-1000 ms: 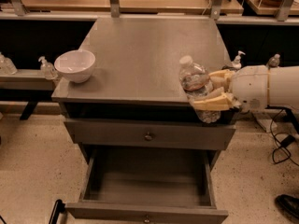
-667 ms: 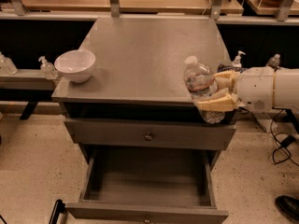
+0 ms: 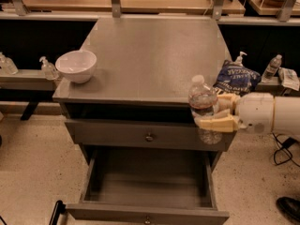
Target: Place water bottle into middle drawer
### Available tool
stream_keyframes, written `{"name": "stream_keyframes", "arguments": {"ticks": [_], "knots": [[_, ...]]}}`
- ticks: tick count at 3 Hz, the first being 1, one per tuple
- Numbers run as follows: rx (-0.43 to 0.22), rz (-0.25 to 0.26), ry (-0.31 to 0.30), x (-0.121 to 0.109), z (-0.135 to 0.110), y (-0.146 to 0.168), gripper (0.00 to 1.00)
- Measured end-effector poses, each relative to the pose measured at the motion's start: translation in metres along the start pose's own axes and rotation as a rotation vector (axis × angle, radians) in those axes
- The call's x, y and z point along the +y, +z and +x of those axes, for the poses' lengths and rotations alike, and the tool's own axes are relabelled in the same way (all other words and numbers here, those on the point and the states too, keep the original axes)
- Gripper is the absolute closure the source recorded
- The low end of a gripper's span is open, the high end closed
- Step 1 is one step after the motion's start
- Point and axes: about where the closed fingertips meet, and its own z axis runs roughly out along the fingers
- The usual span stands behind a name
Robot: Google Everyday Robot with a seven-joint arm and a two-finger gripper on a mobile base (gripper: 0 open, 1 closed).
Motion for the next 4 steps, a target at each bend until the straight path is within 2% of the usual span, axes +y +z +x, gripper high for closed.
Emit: {"name": "stream_keyframes", "arguments": {"ticks": [1,2,3,4], "knots": [[-0.147,-0.052,0.103,0.059,0.031,0.001,1.0],[-0.267,-0.105,0.217,0.118,0.072,0.006,1.0],[-0.253,-0.185,0.313,0.163,0.118,0.021,1.0],[-0.253,-0.186,0.313,0.163,0.118,0.021,1.0]]}}
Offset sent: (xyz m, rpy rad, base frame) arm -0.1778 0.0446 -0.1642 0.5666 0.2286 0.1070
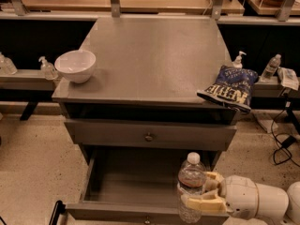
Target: Place water bottle into middle drawer
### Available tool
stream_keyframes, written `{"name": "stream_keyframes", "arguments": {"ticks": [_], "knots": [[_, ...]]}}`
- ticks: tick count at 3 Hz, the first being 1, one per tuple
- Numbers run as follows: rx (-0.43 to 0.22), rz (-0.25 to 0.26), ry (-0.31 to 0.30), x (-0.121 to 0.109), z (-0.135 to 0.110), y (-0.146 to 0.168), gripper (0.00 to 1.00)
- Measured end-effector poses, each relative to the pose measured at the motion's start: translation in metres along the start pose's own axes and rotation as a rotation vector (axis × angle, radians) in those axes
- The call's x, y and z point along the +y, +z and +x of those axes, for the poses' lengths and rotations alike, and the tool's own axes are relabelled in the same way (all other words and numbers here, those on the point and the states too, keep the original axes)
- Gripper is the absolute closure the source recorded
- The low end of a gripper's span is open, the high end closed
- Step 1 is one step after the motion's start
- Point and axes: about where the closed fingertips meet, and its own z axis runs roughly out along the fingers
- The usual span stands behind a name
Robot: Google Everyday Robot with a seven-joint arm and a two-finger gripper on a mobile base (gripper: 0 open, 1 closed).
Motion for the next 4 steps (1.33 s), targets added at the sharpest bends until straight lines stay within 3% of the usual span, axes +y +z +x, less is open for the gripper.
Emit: {"name": "stream_keyframes", "arguments": {"ticks": [1,3,4], "knots": [[-0.02,-0.005,0.009,-0.017,0.019,0.006,1.0],[-0.037,-0.036,-0.041,-0.077,0.094,0.037,1.0],[-0.043,-0.049,-0.044,-0.097,0.121,0.049,1.0]]}}
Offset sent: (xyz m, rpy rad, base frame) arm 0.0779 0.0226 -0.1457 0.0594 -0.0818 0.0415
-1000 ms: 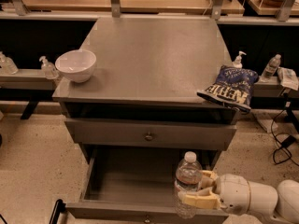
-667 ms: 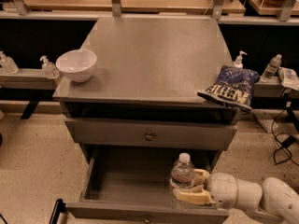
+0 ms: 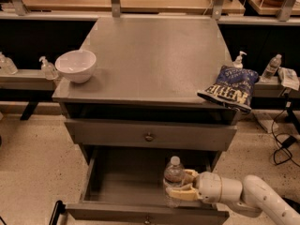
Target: Place water bottle into middle drawer
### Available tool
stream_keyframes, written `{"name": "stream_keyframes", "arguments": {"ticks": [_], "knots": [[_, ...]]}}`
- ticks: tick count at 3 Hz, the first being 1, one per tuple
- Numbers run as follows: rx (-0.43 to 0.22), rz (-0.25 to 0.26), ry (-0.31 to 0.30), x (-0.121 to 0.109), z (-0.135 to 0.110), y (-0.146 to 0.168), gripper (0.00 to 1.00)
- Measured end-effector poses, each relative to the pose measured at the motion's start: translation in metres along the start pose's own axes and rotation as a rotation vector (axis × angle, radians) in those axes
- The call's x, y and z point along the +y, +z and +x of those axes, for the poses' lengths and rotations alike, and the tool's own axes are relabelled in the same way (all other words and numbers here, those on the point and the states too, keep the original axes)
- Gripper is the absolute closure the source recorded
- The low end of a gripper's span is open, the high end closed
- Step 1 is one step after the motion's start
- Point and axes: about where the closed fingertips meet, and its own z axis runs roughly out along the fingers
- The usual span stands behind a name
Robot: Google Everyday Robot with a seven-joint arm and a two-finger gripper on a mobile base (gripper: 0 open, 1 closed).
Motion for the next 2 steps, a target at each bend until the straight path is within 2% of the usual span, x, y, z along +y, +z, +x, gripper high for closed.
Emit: {"name": "stream_keyframes", "arguments": {"ticks": [1,2], "knots": [[-0.008,-0.002,0.005,-0.014,0.023,0.009,1.0],[0.011,0.005,-0.009,-0.034,0.039,0.012,1.0]]}}
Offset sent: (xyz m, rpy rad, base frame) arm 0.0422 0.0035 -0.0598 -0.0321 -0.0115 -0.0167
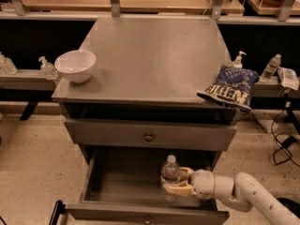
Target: Place water bottle into middle drawer
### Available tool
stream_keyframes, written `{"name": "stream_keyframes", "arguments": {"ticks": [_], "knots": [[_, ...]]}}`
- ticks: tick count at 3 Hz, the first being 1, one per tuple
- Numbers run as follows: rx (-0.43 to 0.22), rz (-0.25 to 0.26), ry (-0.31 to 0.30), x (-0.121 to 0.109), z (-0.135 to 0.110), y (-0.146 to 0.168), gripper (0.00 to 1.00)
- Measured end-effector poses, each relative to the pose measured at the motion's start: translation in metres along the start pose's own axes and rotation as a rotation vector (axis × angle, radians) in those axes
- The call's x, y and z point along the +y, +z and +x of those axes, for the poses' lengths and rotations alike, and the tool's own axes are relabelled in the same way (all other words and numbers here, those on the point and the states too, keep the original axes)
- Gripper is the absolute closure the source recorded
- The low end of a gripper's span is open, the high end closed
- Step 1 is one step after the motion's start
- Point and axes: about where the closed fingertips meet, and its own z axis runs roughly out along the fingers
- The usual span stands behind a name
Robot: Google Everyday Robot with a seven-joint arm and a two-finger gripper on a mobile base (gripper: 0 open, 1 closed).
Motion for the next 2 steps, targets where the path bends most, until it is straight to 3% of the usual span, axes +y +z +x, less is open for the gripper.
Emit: {"name": "stream_keyframes", "arguments": {"ticks": [1,2], "knots": [[0.031,0.005,-0.021,-0.021,0.012,-0.004,1.0],[0.069,-0.011,-0.032,-0.027,0.028,-0.004,1.0]]}}
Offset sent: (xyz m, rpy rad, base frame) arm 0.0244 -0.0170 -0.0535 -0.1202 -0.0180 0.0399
